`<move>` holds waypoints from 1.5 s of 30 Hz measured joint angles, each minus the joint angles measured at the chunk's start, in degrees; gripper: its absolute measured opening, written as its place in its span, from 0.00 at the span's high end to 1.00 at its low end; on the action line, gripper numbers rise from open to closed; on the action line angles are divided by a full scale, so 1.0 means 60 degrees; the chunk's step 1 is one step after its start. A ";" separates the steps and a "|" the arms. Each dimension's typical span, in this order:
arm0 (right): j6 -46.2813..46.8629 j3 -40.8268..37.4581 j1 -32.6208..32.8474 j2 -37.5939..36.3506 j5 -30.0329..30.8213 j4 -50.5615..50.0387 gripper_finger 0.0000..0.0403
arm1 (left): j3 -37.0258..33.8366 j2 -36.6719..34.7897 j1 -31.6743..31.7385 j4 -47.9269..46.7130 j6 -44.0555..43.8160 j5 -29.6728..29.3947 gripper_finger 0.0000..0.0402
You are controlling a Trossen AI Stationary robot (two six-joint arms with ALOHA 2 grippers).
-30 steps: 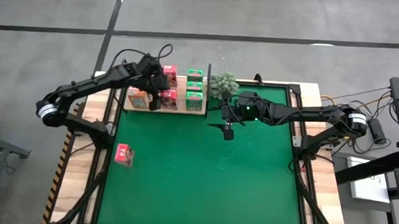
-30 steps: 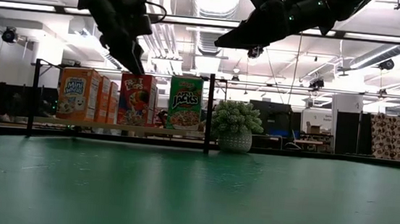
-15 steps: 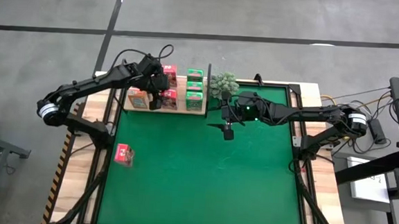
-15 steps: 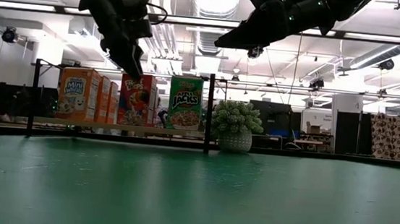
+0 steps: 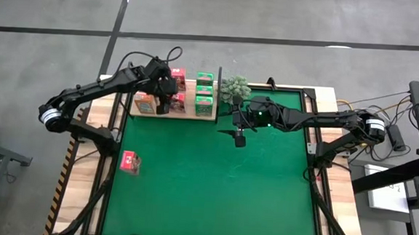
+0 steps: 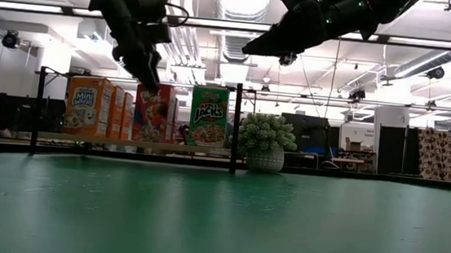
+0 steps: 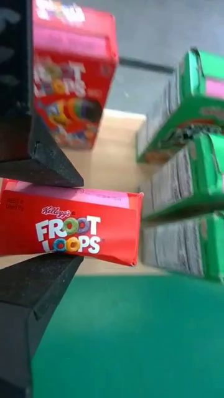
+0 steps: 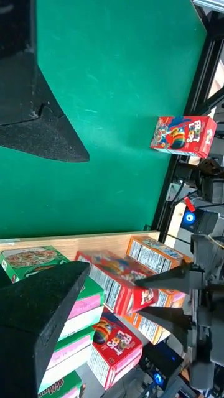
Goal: Stack cereal on shelf
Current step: Put the right red cereal box on the shelf aligned with the other red cereal box
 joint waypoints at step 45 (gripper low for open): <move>0.0035 0.0000 0.0000 0.0004 0.0004 -0.0018 0.32 | 0.0925 0.1083 0.1443 0.0034 0.0543 0.0767 0.61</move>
